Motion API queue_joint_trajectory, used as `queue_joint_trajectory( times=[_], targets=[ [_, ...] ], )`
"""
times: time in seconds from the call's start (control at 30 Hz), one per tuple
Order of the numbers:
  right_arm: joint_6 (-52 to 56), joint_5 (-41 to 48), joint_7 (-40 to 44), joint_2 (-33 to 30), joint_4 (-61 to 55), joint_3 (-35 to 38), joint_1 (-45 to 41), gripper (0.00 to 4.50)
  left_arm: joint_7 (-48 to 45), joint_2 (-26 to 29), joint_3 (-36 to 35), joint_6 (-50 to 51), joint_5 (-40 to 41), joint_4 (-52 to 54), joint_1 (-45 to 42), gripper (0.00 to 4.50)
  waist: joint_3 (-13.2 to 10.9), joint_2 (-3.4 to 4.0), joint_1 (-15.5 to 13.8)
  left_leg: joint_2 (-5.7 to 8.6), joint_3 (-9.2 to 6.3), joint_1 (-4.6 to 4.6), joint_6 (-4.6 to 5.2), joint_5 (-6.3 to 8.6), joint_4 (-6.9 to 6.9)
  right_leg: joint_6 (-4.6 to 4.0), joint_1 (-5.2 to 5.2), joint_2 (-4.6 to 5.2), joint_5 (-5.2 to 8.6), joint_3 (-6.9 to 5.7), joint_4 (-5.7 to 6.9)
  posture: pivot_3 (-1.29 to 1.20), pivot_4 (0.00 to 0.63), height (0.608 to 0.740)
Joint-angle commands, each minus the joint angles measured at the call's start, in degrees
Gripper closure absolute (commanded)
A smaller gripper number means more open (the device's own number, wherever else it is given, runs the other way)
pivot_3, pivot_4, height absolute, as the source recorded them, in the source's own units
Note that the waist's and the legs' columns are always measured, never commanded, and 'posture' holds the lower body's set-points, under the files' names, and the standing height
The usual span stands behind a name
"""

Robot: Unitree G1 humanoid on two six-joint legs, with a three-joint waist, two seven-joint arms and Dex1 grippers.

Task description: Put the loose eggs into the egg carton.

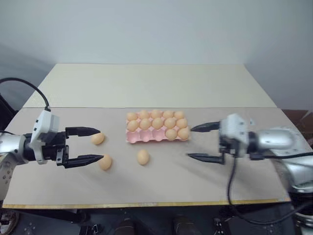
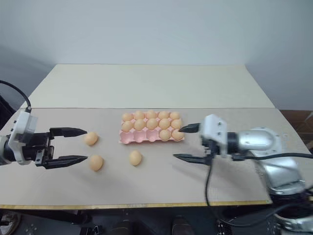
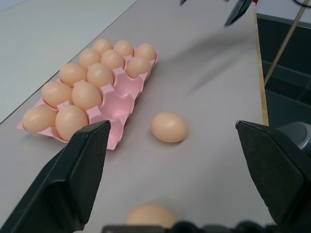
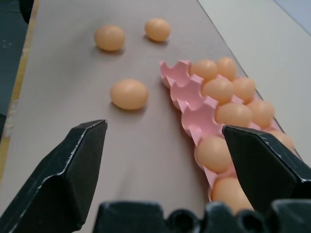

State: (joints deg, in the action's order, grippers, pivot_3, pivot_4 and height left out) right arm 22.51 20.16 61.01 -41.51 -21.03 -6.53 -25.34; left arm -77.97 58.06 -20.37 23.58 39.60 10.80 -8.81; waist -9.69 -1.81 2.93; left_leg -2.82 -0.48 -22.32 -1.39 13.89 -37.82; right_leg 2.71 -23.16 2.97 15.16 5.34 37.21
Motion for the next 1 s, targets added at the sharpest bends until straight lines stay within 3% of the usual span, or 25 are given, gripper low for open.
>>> queue_joint_trajectory(
  times=[0.03,0.27,0.57,0.67,0.77,1.0],
  targets=[
    [-4.0,-7.8,-4.0,6.6,3.6,-9.2,-4.5,0.05,-0.7,-0.1,0.6,-1.1,0.3,1.3,-1.4,0.00,0.0,0.00,-0.1,0.00,0.00,-0.03,0.00,0.00,0.00,0.00,-0.02,0.00,0.00,0.00,0.00,0.00,0.150,0.740],
    [-10.8,-18.1,-6.4,16.5,15.5,-20.7,-8.3,0.05,-1.1,0.2,0.0,-0.4,0.7,2.3,-0.6,0.00,0.0,0.00,-0.6,0.01,-0.01,-0.19,0.00,0.00,0.00,-0.01,-0.12,0.05,-0.01,-0.08,-0.04,0.00,0.150,0.740],
    [-12.6,-23.4,-9.8,23.6,23.3,-22.9,-8.9,0.05,-0.3,0.2,-1.2,0.1,0.9,4.2,1.3,0.00,0.0,0.00,-0.4,0.00,-0.03,-0.09,0.00,0.00,-0.01,-0.05,-0.09,0.02,-0.02,-0.08,0.07,0.00,0.150,0.740],
    [-13.3,-23.3,-9.9,24.3,23.2,-22.4,-8.6,0.59,0.0,0.2,-1.1,0.1,0.8,4.6,1.3,0.00,0.0,0.00,-0.4,0.00,-0.03,-0.10,-0.01,0.00,-0.01,-0.05,-0.08,0.03,-0.02,-0.08,0.06,0.00,0.150,0.740],
    [-11.4,-21.6,-11.5,25.7,20.8,-20.1,-8.4,1.58,0.1,0.4,-0.9,0.0,0.7,4.3,0.8,0.00,0.0,0.00,-0.4,-0.01,-0.04,-0.08,0.00,0.00,-0.01,-0.05,-0.08,0.02,-0.02,-0.08,0.09,0.00,0.150,0.740],
    [-5.5,-18.5,-15.2,26.4,13.9,-13.0,-9.0,1.58,1.5,-0.8,-0.8,0.1,1.4,3.3,-1.2,0.00,0.0,0.00,-0.5,0.00,-0.06,-0.09,0.00,0.00,-0.01,-0.05,-0.09,0.02,-0.02,-0.09,0.10,0.00,0.150,0.740]
  ],
)
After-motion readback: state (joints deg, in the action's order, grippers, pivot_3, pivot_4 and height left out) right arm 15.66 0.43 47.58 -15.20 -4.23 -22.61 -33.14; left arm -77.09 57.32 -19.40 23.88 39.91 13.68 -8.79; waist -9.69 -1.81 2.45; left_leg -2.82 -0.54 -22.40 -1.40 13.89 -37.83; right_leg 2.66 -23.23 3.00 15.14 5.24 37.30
